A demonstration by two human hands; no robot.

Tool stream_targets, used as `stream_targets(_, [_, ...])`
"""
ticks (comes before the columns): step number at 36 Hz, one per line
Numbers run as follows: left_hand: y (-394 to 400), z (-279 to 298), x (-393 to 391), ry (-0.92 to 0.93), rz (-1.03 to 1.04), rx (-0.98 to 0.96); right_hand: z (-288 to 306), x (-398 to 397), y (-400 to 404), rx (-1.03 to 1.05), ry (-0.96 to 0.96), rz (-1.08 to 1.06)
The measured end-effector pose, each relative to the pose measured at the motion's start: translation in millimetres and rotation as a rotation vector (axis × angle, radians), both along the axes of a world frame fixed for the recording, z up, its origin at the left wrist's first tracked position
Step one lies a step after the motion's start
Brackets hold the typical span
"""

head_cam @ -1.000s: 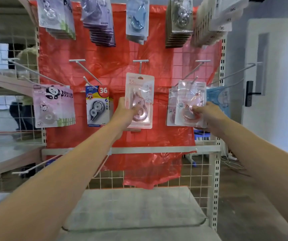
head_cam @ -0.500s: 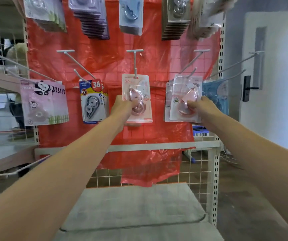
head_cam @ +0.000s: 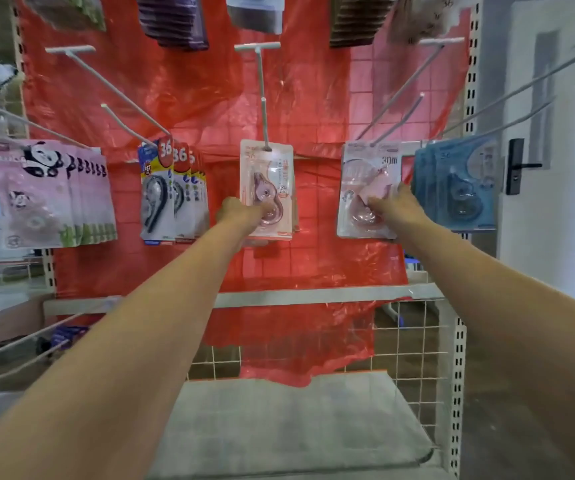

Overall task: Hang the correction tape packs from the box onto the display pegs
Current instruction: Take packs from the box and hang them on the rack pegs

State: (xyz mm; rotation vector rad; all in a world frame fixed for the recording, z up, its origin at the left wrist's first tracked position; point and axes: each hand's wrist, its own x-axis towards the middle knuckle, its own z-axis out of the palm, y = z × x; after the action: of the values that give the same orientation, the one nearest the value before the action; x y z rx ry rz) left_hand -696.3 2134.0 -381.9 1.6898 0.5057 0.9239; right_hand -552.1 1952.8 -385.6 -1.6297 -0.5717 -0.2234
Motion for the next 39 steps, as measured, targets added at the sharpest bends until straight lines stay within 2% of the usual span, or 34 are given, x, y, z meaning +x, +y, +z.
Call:
stream_targets(7, [15, -6, 23, -0.033, 0.049, 0.019, -3, 19, 26, -0.039, 0.028, -0.002])
stream_targets(15, [3, -10, 12, -0.033, 0.068, 0.04, -7, 14, 26, -0.009, 0.058, -0.008])
stream_targets(19, [-8, -24, 1, 0.105, 0.081, 0.079, -16, 2, 19, -0.02, 0.084, -0.044])
stream_targets(22, [-10, -33, -9, 0.242, 0.144, 0.207, -23, -7, 11, -0.121, 0.038, -0.096])
stream_targets(26, [-19, -34, -34, 0.405, 0.239, 0.532, -24, -42, -9, -0.398, -0.053, -0.165])
stream_targets(31, [-47, -20, -74, 0.591, 0.31, 1.011, -31, -83, -28, -0.724, -0.365, -0.305])
stream_targets(36, [-62, -10, -109, 0.638, 0.285, 1.198, -29, -127, -34, -0.867, -0.568, -0.302])
stream_targets(39, [-67, -14, -130, 0.648, 0.299, 1.276, -35, -150, -33, -0.878, -0.646, -0.3])
